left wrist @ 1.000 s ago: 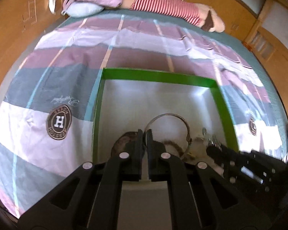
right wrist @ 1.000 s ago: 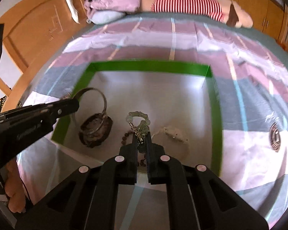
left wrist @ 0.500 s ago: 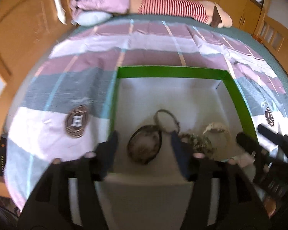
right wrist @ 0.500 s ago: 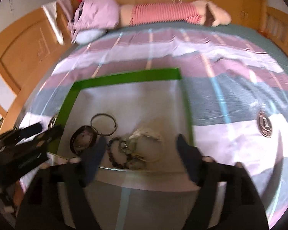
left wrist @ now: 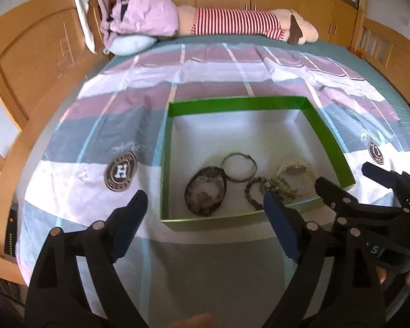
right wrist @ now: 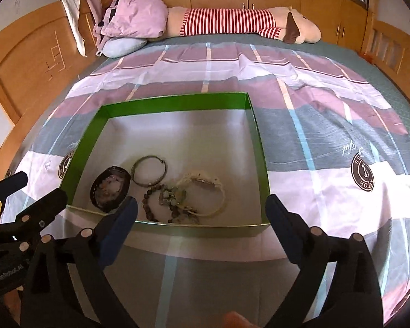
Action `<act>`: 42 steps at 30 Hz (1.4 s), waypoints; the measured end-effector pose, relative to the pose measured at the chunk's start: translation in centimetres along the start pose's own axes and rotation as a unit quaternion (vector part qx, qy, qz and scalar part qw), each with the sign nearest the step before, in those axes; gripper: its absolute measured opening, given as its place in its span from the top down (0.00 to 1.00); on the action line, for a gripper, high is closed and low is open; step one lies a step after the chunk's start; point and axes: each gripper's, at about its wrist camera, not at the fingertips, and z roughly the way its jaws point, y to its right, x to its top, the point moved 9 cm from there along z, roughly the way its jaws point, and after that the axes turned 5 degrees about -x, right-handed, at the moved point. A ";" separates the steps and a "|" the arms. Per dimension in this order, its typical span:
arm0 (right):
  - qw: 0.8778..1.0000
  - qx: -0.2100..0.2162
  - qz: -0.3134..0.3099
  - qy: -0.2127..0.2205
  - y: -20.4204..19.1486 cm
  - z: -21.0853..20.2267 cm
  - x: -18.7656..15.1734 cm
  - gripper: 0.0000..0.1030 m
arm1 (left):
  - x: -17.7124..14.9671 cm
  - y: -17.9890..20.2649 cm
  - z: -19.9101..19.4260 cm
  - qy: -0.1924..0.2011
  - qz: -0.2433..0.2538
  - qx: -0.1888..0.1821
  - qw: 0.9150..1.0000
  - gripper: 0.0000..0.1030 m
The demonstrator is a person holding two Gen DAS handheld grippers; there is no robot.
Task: Organize jewelry
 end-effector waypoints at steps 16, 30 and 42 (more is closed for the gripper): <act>1.000 0.006 -0.002 -0.010 -0.4 0.4 -0.4 0.08 | -0.2 -0.1 0.2 -0.010 -0.010 -0.001 1.000 0.11; 1.000 0.005 -0.006 -0.014 -0.5 0.5 -0.6 0.08 | -0.3 -0.4 0.3 -0.012 -0.020 -0.002 1.000 0.09; 1.000 -0.002 -0.006 -0.015 -0.7 0.6 -0.8 0.08 | -0.4 -0.4 0.4 -0.016 -0.021 -0.001 1.000 0.08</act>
